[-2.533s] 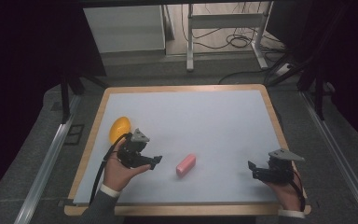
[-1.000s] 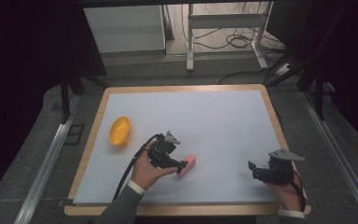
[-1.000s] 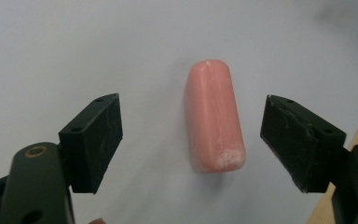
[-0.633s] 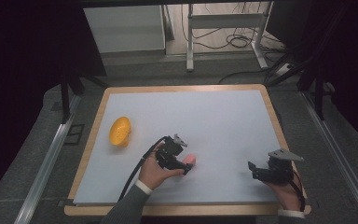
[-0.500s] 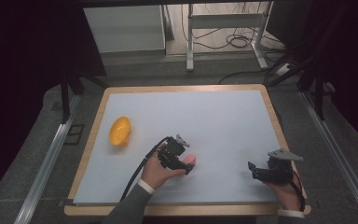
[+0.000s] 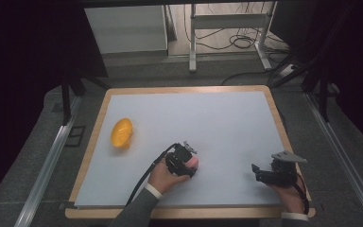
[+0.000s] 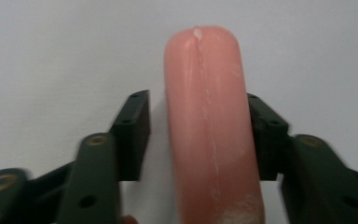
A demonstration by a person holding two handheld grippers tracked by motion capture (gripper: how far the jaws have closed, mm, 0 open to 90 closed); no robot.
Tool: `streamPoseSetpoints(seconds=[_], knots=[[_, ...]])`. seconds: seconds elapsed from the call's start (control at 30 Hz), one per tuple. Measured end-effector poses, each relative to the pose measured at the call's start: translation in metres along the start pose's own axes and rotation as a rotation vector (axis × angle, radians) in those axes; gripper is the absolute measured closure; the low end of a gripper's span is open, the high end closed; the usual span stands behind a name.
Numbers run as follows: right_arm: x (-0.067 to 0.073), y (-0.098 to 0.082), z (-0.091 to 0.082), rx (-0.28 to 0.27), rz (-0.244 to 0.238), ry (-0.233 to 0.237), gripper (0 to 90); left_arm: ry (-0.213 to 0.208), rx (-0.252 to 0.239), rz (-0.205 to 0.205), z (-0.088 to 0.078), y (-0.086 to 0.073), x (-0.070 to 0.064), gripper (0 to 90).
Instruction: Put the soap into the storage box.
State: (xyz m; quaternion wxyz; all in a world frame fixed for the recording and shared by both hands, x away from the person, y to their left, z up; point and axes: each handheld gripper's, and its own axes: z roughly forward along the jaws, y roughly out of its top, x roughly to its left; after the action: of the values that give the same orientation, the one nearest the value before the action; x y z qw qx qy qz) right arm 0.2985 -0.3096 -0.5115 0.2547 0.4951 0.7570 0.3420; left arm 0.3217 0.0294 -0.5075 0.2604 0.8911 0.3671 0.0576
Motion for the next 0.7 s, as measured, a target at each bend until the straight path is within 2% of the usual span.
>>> streamPoseSetpoints(seconds=[0.13, 0.3, 0.53, 0.7], knots=[[0.001, 0.000, 0.001, 0.002, -0.001, 0.002, 8.3, 0.016, -0.003, -0.003, 0.000, 0.000, -0.001, 59.3], [0.002, 0.000, 0.001, 0.002, -0.002, 0.002, 8.3, 0.018, -0.007, -0.006, -0.003, -0.001, 0.001, 59.8], [0.001, 0.001, 0.000, -0.002, -0.002, -0.001, 8.3, 0.009, -0.039, -0.007, -0.018, -0.001, 0.006, 59.9], [0.002, 0.001, 0.001, -0.002, 0.001, 0.000, 8.3, 0.024, -0.052, -0.019, -0.027, -0.003, 0.013, 59.9]])
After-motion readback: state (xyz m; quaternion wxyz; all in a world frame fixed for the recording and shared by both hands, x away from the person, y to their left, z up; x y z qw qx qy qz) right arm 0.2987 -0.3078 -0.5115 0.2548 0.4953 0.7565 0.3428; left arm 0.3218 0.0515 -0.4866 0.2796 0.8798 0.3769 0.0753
